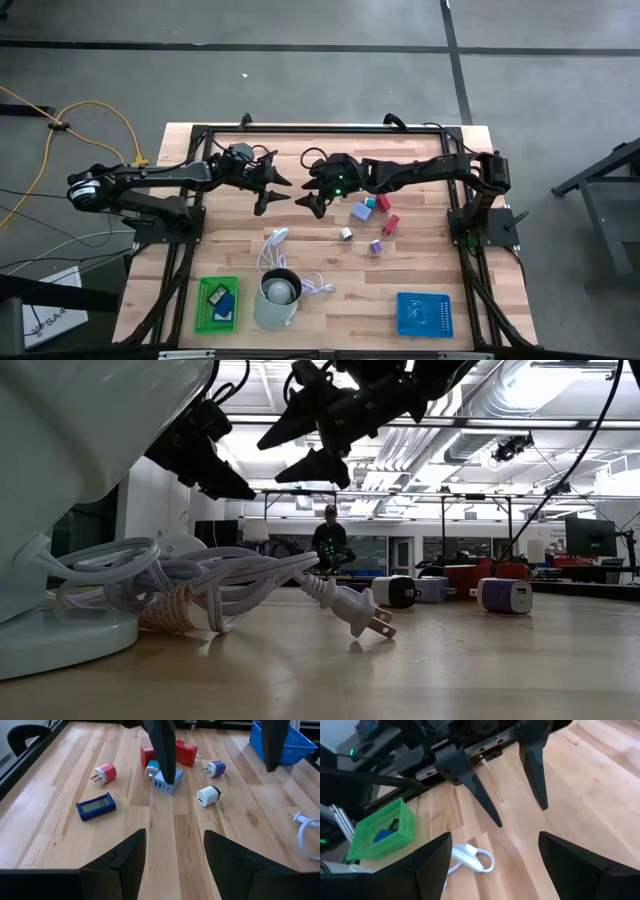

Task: Pick & Place Office items
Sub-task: Put the dark blue digital timer into the green basket

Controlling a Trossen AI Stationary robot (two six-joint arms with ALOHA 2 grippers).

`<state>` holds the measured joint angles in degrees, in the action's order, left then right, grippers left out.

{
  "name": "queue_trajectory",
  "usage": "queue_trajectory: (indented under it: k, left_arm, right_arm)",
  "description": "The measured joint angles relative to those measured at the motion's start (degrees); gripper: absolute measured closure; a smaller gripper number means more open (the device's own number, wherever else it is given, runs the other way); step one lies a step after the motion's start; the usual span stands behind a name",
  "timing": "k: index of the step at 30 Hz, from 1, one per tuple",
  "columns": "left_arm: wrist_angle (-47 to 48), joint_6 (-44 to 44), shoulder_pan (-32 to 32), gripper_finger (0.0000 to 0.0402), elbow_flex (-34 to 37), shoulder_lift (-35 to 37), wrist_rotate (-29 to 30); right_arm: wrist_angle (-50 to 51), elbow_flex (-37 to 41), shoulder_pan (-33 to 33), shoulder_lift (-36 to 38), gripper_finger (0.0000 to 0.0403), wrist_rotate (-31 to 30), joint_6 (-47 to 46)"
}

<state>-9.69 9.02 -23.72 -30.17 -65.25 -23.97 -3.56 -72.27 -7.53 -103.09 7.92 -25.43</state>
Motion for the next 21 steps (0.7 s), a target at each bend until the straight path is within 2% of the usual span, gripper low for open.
queue_trajectory:
  k: [3,9,13,17,21]
  left_arm:
    - [0.0,0.0,0.0,0.0208,0.0,0.0,0.0]
    - [0.0,0.0,0.0,0.0208,0.0,0.0,0.0]
    - [0.0,0.0,0.0,0.0208,0.0,0.0,0.0]
    - [0.0,0.0,0.0,0.0208,0.0,0.0,0.0]
    - [0.0,0.0,0.0,0.0208,0.0,0.0,0.0]
  right_arm:
    - [0.7,0.0,-1.3,0.0,0.0118,1.1,0.1]
    - [4.1,0.0,-6.7,0.0,0.0118,10.1,0.4]
    - [8.9,0.0,-9.8,0.0,0.0118,11.6,4.3]
    - [11.4,0.0,-11.7,0.0,0.0118,10.8,9.0]
    - [16.3,0.0,-11.8,0.0,0.0118,3.2,10.6]
